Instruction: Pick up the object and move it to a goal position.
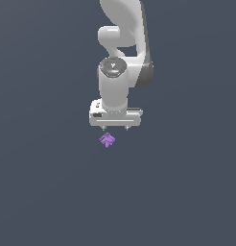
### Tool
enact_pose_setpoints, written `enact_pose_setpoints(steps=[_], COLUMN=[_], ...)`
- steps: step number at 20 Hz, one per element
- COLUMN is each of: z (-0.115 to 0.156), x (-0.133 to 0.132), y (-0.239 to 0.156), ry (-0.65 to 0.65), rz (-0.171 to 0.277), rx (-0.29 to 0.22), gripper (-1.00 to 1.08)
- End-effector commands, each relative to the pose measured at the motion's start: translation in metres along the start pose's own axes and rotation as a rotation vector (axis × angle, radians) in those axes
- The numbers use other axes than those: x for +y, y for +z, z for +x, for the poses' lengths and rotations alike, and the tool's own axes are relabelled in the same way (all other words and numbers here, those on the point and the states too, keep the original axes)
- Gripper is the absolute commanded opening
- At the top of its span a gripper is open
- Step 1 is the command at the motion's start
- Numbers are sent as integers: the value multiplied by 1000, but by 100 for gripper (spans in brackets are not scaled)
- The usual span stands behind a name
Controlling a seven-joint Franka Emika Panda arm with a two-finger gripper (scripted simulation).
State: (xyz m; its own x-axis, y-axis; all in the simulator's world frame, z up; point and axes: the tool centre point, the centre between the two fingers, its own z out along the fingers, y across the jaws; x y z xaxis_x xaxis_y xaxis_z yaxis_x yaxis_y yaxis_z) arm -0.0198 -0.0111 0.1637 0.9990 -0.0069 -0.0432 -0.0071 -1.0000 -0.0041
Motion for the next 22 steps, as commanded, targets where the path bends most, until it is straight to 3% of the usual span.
enact_pose_setpoints(steps=[1,11,22], z=[0,-2,-6], x=[0,9,25], y=[1,14,40], ry=[-9,-125,-380], rz=[0,-4,-12], rx=[0,6,18], gripper=[100,100,100])
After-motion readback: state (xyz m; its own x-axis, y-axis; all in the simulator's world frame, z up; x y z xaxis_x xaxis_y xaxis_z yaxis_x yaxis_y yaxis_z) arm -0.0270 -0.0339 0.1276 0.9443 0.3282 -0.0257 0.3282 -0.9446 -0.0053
